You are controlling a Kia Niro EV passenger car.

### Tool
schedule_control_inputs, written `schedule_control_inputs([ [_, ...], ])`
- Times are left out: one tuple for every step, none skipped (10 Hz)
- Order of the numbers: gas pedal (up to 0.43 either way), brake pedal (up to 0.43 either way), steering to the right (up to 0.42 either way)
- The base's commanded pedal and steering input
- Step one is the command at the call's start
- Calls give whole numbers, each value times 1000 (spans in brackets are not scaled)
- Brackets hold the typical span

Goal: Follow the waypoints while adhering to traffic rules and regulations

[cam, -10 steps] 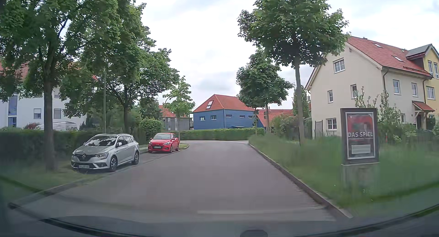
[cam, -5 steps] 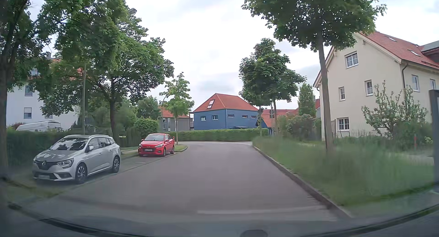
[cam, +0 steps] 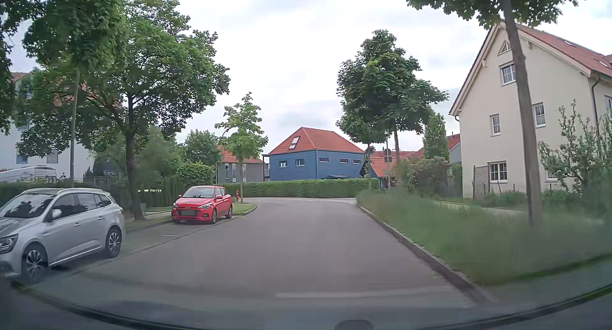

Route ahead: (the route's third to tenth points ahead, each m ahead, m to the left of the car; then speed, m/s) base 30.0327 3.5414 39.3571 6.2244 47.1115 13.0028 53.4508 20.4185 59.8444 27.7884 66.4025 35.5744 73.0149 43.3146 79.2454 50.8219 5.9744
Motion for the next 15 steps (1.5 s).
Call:
schedule_control_inputs([
  [177,0,1],
  [177,0,2],
  [177,0,4],
  [177,0,5],
  [177,0,5],
  [177,0,6],
  [177,0,5],
  [177,0,4],
  [177,0,3],
  [177,0,2],
  [169,0,2],
  [87,0,2],
  [87,0,2],
  [39,0,2],
  [39,0,1],
])
